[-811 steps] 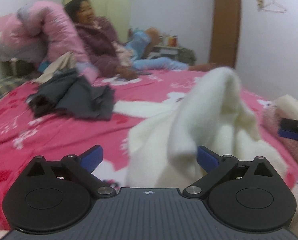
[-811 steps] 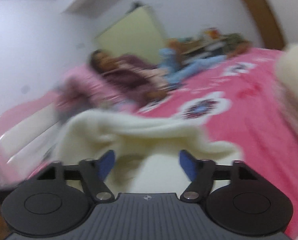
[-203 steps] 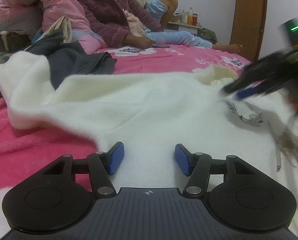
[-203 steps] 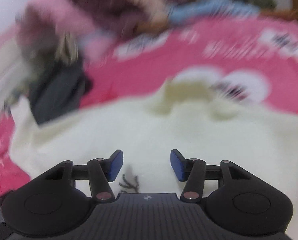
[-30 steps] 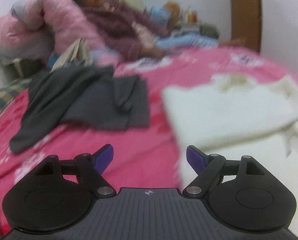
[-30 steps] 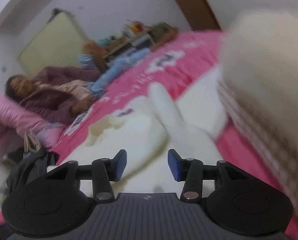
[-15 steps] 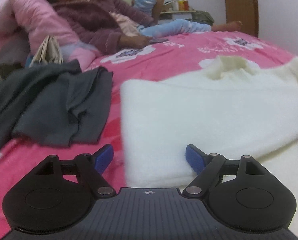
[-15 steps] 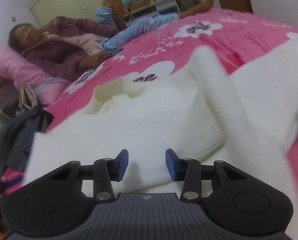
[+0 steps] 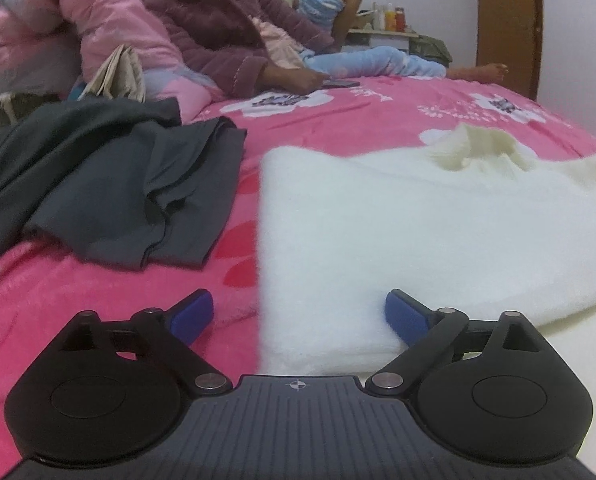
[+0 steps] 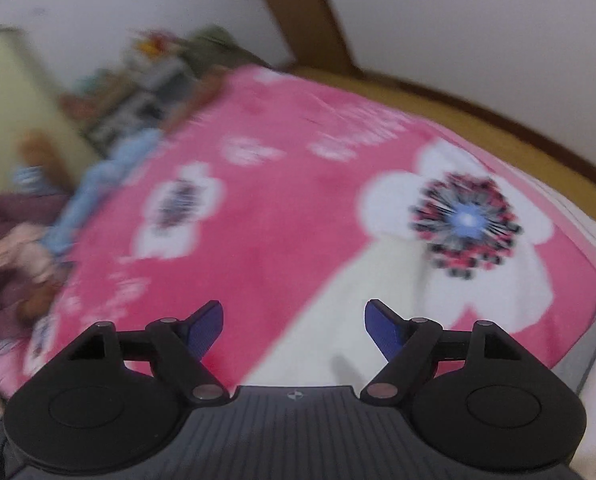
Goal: Fold clothes
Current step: 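Grasp the sweater cuff with the right tool and lift it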
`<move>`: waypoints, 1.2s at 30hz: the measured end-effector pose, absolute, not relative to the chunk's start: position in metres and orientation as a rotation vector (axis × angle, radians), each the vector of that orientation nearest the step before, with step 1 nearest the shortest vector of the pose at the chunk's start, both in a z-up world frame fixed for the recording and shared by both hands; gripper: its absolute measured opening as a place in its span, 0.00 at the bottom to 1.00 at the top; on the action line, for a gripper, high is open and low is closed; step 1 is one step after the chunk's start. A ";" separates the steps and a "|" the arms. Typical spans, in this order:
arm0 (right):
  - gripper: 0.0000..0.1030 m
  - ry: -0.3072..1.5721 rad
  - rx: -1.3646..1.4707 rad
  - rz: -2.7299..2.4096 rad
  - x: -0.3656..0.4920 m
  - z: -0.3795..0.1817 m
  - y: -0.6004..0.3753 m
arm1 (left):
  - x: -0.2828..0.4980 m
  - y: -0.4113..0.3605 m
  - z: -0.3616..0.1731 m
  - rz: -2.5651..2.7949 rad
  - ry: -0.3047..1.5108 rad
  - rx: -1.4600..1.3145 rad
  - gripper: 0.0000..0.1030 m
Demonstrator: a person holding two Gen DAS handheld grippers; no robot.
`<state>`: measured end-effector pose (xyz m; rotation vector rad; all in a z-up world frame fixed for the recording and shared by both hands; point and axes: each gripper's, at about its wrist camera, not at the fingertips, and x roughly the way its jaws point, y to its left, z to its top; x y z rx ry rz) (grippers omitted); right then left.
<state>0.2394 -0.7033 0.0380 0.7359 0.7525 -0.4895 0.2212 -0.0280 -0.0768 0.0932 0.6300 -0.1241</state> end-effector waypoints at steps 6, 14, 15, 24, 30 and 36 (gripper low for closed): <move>0.66 0.834 0.903 -0.591 0.249 -0.037 -0.742 | 0.219 -0.028 -0.078 -0.120 0.617 0.087 0.93; 0.11 0.796 0.823 -0.593 0.240 -0.056 -0.735 | 0.217 -0.031 -0.078 -0.110 0.603 0.108 0.93; 0.11 0.752 0.834 -0.569 0.235 -0.047 -0.732 | 0.217 -0.031 -0.078 -0.110 0.604 0.108 0.93; 0.10 0.457 0.658 -0.206 0.216 0.108 -0.626 | 0.214 -0.037 -0.078 -0.090 0.585 0.149 0.93; 0.10 0.268 0.550 -0.022 0.182 0.227 -0.537 | 0.215 -0.037 -0.077 -0.088 0.586 0.150 0.93; 0.10 0.263 0.399 -0.040 0.161 0.284 -0.479 | 0.215 -0.037 -0.077 -0.089 0.587 0.152 0.93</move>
